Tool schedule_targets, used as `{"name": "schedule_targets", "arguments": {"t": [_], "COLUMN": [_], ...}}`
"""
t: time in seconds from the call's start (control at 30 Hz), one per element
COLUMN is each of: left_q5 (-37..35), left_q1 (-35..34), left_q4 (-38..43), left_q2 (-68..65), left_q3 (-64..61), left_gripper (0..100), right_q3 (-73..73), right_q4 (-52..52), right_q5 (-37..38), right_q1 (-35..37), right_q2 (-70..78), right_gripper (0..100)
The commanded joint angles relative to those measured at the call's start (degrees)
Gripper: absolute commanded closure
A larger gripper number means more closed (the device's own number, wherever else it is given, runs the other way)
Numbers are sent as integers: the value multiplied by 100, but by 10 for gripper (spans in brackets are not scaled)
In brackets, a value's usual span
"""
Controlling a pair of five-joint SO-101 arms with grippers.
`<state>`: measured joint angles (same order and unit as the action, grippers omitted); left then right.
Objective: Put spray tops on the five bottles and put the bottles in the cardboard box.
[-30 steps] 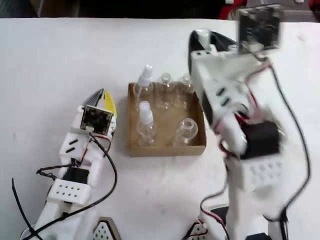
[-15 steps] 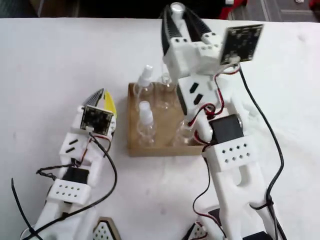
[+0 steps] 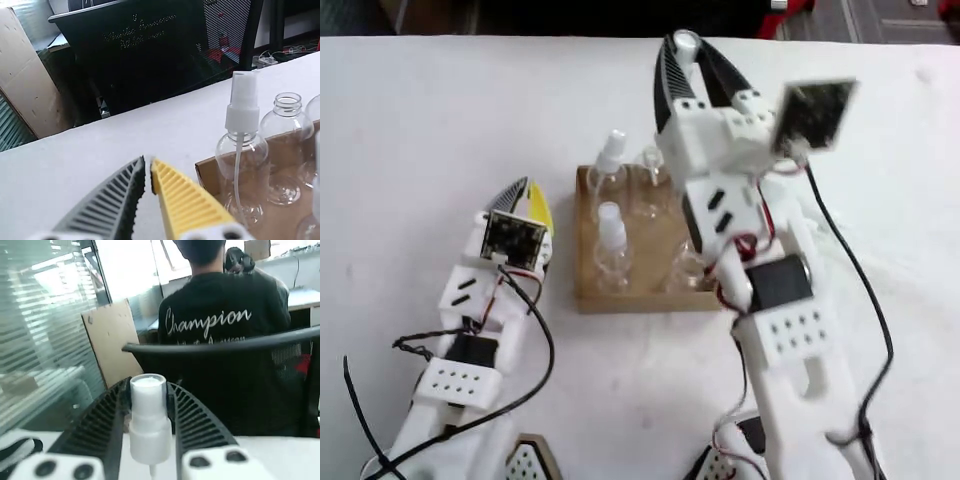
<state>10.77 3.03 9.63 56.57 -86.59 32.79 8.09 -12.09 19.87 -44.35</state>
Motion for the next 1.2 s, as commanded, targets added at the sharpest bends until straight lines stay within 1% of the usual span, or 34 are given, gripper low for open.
{"name": "schedule_targets", "arguments": {"t": [0.0, 0.17, 0.4, 0.6, 0.67, 0.77, 1.17], "left_q5": [44, 44, 44, 44, 44, 44, 44], "left_q1": [13, 13, 13, 13, 13, 13, 13], "left_q4": [149, 149, 158, 158, 158, 158, 158], "left_q2": [-22, -22, -22, -22, -22, -22, -22], "left_q3": [264, 264, 264, 264, 264, 264, 264], "left_gripper": [976, 976, 976, 976, 976, 976, 976], "right_q3": [211, 651, 651, 1178, 1486, 1793, 1503], "right_q4": [-760, -2536, -3688, -4092, -4426, -4655, -4681], "right_q5": [-62, -18, -18, -132, -343, -378, -422], "right_q1": [-48, -145, -189, -593, -611, -576, -567], "right_q2": [-426, 154, 1358, 1684, 1613, 1499, 1842], "right_gripper": [983, 983, 983, 983, 983, 983, 983]}}
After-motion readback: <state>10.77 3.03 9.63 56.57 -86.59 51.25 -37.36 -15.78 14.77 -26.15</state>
